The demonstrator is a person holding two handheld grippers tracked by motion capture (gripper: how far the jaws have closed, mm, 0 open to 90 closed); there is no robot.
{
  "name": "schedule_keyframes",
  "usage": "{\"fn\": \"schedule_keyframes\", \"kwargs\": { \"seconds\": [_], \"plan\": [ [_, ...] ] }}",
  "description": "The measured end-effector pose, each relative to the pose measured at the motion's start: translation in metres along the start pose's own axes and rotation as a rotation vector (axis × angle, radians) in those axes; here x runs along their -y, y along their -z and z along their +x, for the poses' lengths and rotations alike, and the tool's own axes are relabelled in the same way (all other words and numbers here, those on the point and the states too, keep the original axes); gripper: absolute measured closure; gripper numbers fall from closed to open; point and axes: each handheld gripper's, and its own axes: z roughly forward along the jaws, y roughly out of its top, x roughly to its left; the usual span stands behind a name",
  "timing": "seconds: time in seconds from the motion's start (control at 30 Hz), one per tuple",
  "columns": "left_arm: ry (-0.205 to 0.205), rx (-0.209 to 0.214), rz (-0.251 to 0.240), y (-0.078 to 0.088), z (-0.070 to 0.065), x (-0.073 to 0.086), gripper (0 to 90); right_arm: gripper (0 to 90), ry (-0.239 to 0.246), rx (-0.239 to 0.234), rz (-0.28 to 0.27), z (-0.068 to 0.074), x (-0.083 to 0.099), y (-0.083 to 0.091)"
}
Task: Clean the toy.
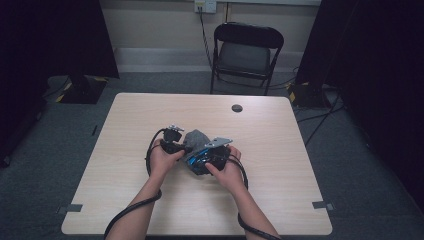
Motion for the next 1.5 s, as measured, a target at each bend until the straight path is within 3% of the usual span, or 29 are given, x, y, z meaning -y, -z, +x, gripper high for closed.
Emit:
{"fn": "schedule_keyframes", "kwargs": {
  "seconds": [0.6, 1.13, 1.5],
  "plan": [
    [-0.003, 0.027, -0.02, 0.03, 0.007, 0.027, 73.1, 7.7, 0.001, -0.001, 0.003, 0.001, -0.001, 0.0],
    [0.013, 0.039, -0.036, 0.051, 0.012, 0.041, 73.7, 7.6, 0.001, -0.001, 0.008, 0.002, -0.001, 0.0],
    [0.036, 0.018, -0.061, 0.062, 0.017, 0.044, 74.2, 7.7, 0.001, -0.002, 0.006, 0.001, -0.001, 0.0]
  ]
}}
